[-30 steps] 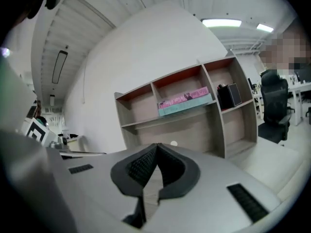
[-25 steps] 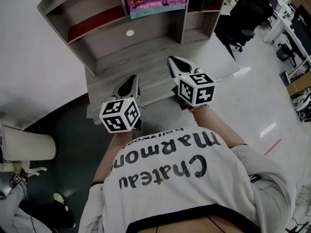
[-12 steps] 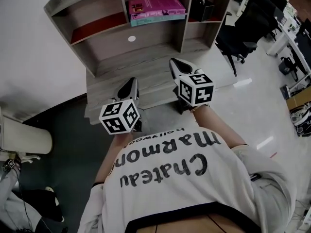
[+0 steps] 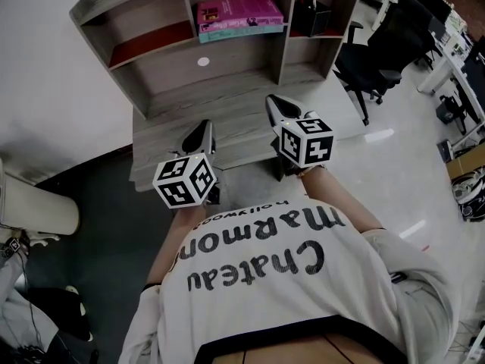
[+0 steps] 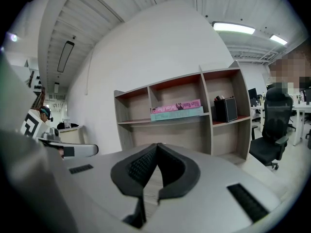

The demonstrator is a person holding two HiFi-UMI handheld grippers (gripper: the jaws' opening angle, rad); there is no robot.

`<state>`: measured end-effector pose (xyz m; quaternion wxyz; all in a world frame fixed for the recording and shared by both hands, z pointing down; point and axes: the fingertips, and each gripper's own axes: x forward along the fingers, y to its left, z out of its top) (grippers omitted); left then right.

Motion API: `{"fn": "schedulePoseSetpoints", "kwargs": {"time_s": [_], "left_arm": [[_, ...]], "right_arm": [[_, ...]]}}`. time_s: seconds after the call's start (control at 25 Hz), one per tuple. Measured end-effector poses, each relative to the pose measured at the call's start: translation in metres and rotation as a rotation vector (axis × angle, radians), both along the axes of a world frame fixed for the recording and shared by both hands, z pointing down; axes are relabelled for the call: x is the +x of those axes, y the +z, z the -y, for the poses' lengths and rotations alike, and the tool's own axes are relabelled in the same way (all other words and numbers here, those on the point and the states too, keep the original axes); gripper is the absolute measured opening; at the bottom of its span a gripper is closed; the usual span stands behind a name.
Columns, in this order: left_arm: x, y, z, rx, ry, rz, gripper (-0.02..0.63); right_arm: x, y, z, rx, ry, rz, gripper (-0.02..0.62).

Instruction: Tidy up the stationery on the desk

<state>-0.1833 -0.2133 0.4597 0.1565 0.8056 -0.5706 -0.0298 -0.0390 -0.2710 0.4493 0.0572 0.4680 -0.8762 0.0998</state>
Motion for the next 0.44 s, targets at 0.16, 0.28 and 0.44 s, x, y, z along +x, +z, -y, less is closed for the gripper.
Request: {"fn": "schedulePoseSetpoints", "kwargs": {"time_s": [0.16,0.28,0.44], "left_arm": [[0.001,-0.001,-0.002,0.001,-0.012,-0.007,0.017],[0.003,-0.001,-0.001,-0.003,-0.019,-0.016,0.017],[0.008,0.003,-0.001,-0.01,-0.019,-0.02,0.017]], "right_arm": [[0.005,0.003,-0.003,-0.008,-0.001,-0.002,0.011],[0.011,0.007,-0.002,-0.018,0.003,-0.007,0.011],[0.019,0.013,0.001,-0.035,0.013,-0.01,0.011]]}}
